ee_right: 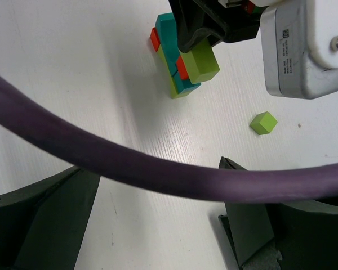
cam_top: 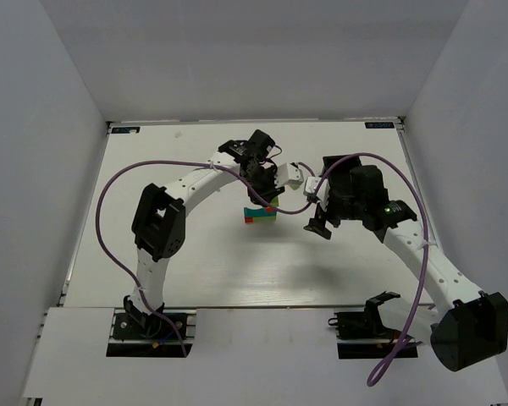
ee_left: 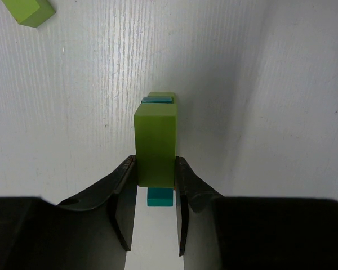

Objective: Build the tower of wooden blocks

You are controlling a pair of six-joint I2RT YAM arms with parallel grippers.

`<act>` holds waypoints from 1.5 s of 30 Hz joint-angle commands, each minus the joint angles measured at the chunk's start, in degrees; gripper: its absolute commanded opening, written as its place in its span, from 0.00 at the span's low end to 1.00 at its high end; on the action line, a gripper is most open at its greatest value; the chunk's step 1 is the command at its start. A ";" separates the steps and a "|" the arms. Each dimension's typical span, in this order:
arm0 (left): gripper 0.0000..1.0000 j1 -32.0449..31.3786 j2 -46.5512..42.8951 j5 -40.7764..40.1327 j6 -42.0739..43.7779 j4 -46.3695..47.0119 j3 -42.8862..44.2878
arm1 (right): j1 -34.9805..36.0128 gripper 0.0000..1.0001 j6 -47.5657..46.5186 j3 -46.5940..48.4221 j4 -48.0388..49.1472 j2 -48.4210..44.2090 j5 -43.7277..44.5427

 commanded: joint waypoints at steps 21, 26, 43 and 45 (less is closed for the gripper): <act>0.15 -0.26 -0.39 0.88 0.05 -0.30 2.25 | -0.12 0.90 -0.59 -0.47 -0.63 0.51 -1.45; 0.19 -0.26 -0.40 0.36 0.05 -0.30 1.73 | -0.12 0.90 -0.59 -0.56 -0.72 0.69 -1.45; 0.38 -0.79 -0.92 -0.70 -0.48 0.23 1.20 | -0.12 0.90 -0.59 -0.39 -0.80 0.78 -1.36; 0.42 -0.79 -0.92 -0.70 -0.48 0.23 1.20 | -0.20 0.90 -0.59 -0.30 -0.89 0.87 -1.36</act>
